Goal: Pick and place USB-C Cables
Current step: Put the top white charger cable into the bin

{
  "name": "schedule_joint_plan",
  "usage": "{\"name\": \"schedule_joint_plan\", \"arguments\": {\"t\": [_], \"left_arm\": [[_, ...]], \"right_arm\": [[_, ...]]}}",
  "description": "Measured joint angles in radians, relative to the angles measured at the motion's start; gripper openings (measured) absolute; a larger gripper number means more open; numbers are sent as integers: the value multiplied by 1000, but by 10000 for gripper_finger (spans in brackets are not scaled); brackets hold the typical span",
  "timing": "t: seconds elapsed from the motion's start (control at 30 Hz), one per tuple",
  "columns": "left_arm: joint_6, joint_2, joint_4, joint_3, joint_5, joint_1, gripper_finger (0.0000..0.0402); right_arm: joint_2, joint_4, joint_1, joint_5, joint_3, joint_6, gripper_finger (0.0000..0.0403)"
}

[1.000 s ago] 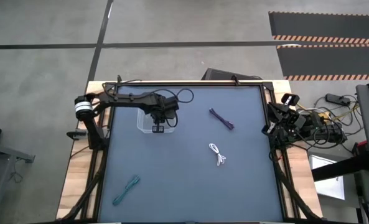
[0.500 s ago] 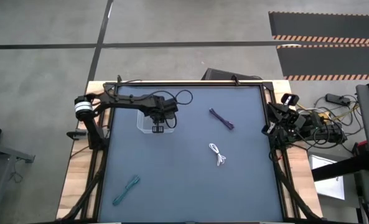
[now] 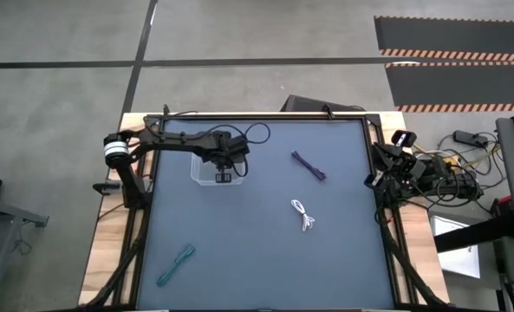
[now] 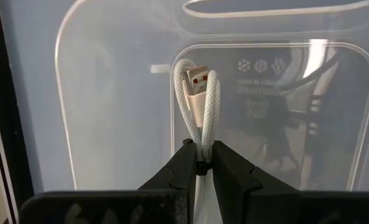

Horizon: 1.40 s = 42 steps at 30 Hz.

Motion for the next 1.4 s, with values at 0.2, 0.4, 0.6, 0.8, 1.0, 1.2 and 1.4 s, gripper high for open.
{"name": "schedule_joint_plan", "arguments": {"t": [0.2,0.4,0.6,0.8,1.0,1.2,1.4], "left_arm": [[-13,0,0,-18,0,2,25],[-24,0,47,-60,0,2,25],[-27,0,68,-74,-4,2,25],[-26,0,81,-74,-4,2,25],[-26,0,79,-74,-4,2,25],[-26,0,79,-74,-4,2,25],[-25,0,78,-74,-4,2,25]], "right_arm": [[0,-1,0,0,0,5,22],[0,-2,0,0,0,7,22],[0,-2,0,-1,0,7,22],[0,-2,0,-1,0,7,22],[0,-2,0,-1,0,7,22],[0,-2,0,-1,0,7,22],[0,-2,0,-1,0,7,22]]}}
